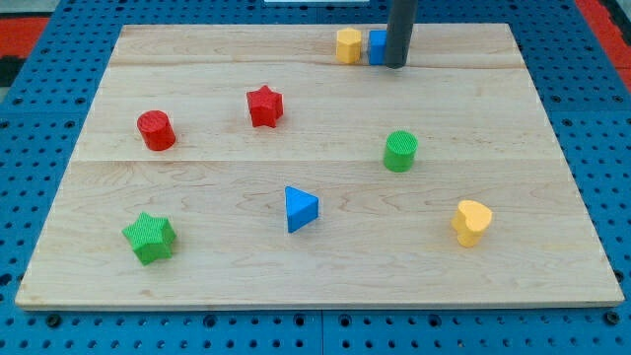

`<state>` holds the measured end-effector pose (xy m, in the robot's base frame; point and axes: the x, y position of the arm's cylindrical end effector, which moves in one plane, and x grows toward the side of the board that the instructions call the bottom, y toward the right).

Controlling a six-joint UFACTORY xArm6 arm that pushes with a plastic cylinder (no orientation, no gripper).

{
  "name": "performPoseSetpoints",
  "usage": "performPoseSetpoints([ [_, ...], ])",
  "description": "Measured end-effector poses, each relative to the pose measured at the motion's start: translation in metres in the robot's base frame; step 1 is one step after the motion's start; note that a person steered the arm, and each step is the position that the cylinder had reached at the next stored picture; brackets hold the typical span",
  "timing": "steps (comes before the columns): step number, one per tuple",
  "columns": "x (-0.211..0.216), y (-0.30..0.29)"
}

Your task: Slide the red star towards the top center of the board

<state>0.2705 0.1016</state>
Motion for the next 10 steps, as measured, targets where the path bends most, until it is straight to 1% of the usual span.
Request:
performPoseSetpoints([
  [3, -0.011, 0.0],
  [4, 0.022, 0.006],
  [5, 0.08, -0.001],
  [7, 0.157, -0.108],
  [8, 0.154, -0.144],
  [9, 0.136, -0.158],
  [10, 0.12, -0.152],
])
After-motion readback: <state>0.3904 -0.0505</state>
